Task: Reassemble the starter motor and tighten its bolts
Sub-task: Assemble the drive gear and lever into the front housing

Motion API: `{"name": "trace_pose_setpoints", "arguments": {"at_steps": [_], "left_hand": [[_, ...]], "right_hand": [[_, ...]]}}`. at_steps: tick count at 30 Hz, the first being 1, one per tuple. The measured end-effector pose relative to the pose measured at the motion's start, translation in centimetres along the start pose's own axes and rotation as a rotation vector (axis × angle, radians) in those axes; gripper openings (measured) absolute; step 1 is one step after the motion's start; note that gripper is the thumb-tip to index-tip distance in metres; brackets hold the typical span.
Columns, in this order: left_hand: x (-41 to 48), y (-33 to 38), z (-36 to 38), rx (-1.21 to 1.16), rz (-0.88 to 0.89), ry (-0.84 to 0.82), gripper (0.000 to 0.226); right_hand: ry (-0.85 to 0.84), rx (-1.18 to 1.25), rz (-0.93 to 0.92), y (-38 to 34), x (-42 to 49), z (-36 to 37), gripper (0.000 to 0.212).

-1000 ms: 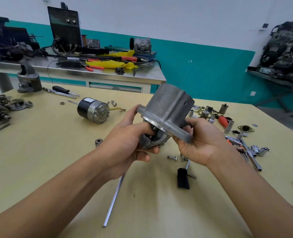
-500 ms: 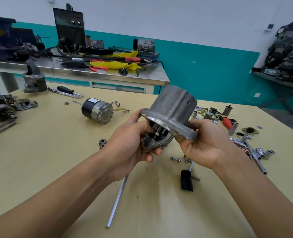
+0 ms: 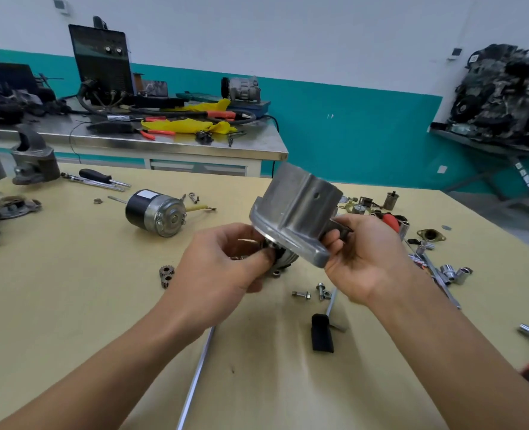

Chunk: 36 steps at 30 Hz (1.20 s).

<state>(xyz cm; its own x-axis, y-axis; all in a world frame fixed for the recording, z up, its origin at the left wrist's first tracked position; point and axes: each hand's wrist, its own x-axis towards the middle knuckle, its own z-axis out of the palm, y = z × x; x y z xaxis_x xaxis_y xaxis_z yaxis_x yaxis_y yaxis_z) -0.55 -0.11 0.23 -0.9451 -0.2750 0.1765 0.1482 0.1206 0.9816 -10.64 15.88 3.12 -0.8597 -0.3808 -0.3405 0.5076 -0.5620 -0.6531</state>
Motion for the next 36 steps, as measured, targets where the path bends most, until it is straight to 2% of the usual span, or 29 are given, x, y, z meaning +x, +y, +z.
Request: {"name": "trace_pose_setpoints", "arguments": {"at_steps": [5,12,16,19,25,29,32,36], "left_hand": [[0.1,-0.2,-0.6,0.061,0.024,-0.035,0.011],[0.7,0.1,-1.8,0.203,0.027,-0.205,0.016],[0.6,-0.2,-1.8,0.172,0.038,-0.258,0.038],[0.7,-0.4,-1.6,0.081,0.045,-0.226,0.037],[0.8,-0.4,-1.5,0.067,0.101,-0.137,0.037],[0.6,-0.5,-0.6,0.013,0.082,-0.027,0.038],[0.6,-0.7,-0.2,-0.008,0.067,0.022,0.025],[0.5,-0.8,0.0,-0.011,0.067,0.049,0.018]], "right_hand": [[0.008,-0.013,0.018,0.4,-0.1,0.1,0.015],[0.05,0.019,0.062,0.6,0.2,0.1,0.017],[0.043,0.037,0.091,0.7,0.2,0.0,0.015],[0.028,0.055,0.091,0.5,0.0,0.0,0.018],[0.015,0.024,0.095,0.6,-0.1,0.0,0.017],[0.04,0.039,0.08,0.7,0.0,0.2,0.02],[0.053,0.043,0.066,0.8,-0.1,0.1,0.015],[0.064,0.055,0.072,0.7,-0.3,0.3,0.018]]}}
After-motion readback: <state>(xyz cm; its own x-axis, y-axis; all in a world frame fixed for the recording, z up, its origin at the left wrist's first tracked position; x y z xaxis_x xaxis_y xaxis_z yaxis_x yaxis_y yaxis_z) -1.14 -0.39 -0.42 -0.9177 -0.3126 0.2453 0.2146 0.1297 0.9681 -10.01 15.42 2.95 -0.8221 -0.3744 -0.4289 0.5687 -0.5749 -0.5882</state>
